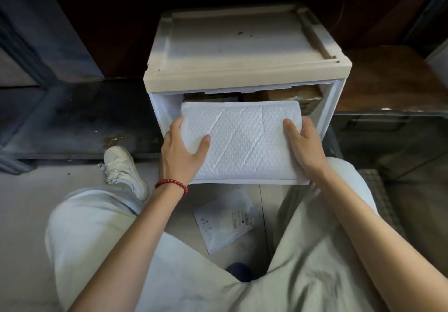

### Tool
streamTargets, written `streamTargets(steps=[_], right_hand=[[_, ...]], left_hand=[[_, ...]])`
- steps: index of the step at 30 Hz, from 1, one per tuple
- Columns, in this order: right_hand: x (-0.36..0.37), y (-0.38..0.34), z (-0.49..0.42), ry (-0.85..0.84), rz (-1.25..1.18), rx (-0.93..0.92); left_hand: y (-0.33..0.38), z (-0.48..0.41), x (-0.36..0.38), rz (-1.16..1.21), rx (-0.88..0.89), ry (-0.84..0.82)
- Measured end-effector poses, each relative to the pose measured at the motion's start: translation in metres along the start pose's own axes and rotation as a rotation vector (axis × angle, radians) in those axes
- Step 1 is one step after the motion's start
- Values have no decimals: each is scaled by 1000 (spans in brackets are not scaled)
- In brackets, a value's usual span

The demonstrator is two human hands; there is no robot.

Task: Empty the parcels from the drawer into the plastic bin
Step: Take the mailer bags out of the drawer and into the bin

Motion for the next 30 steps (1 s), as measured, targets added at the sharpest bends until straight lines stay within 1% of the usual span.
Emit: streamTargets(steps=[5,9,12,14,16,18,20,23,24,26,28,30], right_hand=[[-65,-37,4,160,2,-36],[-138,-59,17,354,27,-72],[-193,-60,32,507,-24,-59],[-228,-49,41,592,-131,-10],[-258,-29,49,635,-346,93],[-279,-10,62,631,-576,165],[-294,4,73,610,-716,202],[-311,19,81,587,-865,164],[-318,23,82,612,-854,162],[-334,32,85,702,-661,231],[-348,45,86,757,-447,312],[-357,65,89,802,-384,381]], left_hand=[[80,-11,7,-35,152,16],[153,-12,34,-42,263,-42],[210,-4,67,-98,361,-106],[243,5,94,-138,410,-162],[265,12,122,-137,415,-220],[279,19,149,-94,384,-269],[292,29,174,-40,372,-308],[307,45,207,-5,352,-374],[311,49,217,-5,347,-395],[320,53,234,-26,376,-425],[328,54,251,-70,457,-473],[331,57,271,-123,556,-574]])
Point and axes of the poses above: each hand's wrist, its own z-axis away from the middle knuckle, its own x-axis out of the palm, y = z × x, the point moved 7 cm from there along -z, towards the middle knuckle, and after that the axes turned 12 degrees about -z, right-handed, at the moved point
